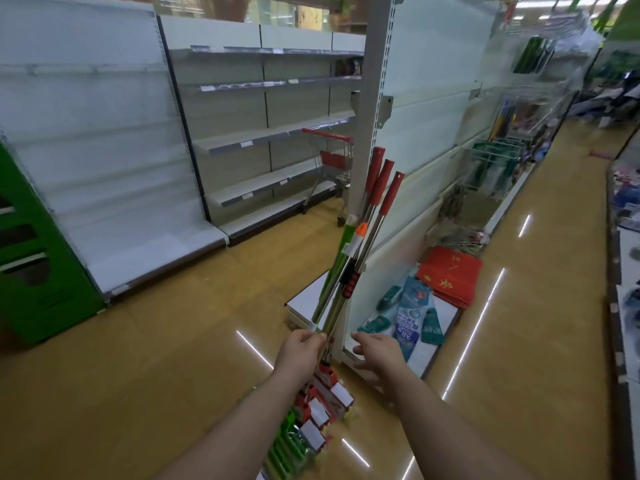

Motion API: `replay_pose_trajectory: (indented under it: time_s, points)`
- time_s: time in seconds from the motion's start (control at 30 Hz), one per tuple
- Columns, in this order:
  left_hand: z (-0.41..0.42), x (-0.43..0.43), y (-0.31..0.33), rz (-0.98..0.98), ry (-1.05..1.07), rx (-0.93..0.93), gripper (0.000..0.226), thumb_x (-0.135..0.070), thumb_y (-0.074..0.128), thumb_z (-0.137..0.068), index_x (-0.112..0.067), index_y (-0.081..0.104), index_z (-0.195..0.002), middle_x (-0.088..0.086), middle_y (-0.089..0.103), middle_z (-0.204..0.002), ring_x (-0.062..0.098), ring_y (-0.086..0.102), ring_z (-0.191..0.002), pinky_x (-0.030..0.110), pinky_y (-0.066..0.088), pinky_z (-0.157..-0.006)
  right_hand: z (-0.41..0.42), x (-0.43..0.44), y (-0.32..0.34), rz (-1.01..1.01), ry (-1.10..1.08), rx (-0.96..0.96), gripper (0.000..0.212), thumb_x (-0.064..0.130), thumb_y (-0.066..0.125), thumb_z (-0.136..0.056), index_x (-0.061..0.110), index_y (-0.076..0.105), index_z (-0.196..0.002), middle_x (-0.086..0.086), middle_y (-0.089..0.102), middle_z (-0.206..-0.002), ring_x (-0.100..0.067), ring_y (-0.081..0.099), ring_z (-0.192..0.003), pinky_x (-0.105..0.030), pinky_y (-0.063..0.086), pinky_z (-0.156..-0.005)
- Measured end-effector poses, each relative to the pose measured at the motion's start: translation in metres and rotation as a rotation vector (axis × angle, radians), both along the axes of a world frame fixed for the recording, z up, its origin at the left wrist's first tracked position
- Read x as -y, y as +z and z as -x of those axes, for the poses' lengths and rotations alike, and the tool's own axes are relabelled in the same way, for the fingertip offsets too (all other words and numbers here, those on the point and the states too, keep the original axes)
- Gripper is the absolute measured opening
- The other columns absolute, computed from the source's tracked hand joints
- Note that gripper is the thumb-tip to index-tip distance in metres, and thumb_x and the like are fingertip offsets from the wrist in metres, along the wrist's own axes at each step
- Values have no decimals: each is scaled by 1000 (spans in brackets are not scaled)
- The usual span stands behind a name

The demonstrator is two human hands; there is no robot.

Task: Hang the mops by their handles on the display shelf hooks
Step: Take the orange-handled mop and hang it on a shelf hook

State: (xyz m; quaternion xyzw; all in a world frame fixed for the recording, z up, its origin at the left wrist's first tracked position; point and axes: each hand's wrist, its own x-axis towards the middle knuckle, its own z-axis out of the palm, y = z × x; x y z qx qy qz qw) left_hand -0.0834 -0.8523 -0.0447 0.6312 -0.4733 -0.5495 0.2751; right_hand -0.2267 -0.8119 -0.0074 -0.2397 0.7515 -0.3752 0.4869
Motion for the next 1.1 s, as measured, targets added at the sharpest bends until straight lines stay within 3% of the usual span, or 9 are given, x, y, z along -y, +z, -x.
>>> replay_pose_trajectory:
  time_s: [0.07,0.17,0.33,0.47,0.53,0.73,0.83,0.93,1.1]
  points:
    - [2,21,-1,-9,-5,-18,37,-38,60,-99,-15,63,-128,21,68,-119,41,64,-118,48,54,-92,1,23,-4,6,-5,0,39,28,62,-103,-2,67,-126,-29,67,-131,-48,63,-125,-58,53,-101]
    - [5,52,-7,0,-12,-6,39,-38,59,-100,-13,62,-129,10,66,-111,28,62,-103,34,46,-76,3,54,-13,16,-19,17,48,30,63,-102,-8,62,-132,-32,64,-134,-52,61,-126,-65,48,-106]
    - [24,104,-17,-12,-10,27,36,-37,58,-101,-14,61,-128,-3,62,-99,14,58,-88,28,41,-61,17,115,-28,30,-61,52,32,24,63,-101,-4,65,-117,-32,66,-130,-50,64,-121,-60,51,-103]
    - [46,153,-28,-47,0,45,37,-37,60,-99,-13,62,-126,0,64,-99,20,60,-90,30,43,-65,39,172,-43,21,-58,58,18,26,65,-99,9,71,-103,-22,73,-109,-40,71,-108,-54,56,-97]
    - [58,179,-32,-70,8,51,36,-37,62,-98,-13,64,-124,0,65,-96,21,61,-89,32,45,-70,53,204,-55,8,-53,57,24,28,66,-100,9,71,-112,-14,73,-102,-38,70,-108,-52,56,-96]
    - [83,258,-53,-112,13,115,29,-36,64,-98,-17,62,-120,0,64,-108,24,64,-107,36,51,-89,94,288,-94,-21,-65,48,31,29,68,-97,13,67,-124,-10,71,-116,-31,67,-110,-49,55,-99]
    - [94,289,-64,-113,-7,154,20,-32,65,-98,-23,57,-115,-6,61,-108,24,63,-114,40,51,-101,107,324,-114,-33,-59,43,41,31,69,-96,11,64,-131,-11,72,-119,-30,68,-109,-42,55,-89]
    - [105,314,-76,-117,-20,179,17,-28,66,-98,-23,57,-112,-12,58,-99,22,62,-112,40,51,-103,114,353,-134,-27,-55,30,44,35,74,-90,10,67,-127,-10,75,-106,-27,71,-92,-36,55,-72]
    - [117,341,-93,-161,-24,230,20,-31,66,-97,-25,56,-112,-5,62,-105,25,65,-109,36,50,-90,117,381,-153,-45,11,-39,50,46,78,-83,11,70,-118,-4,76,-101,-27,75,-91,-48,62,-91]
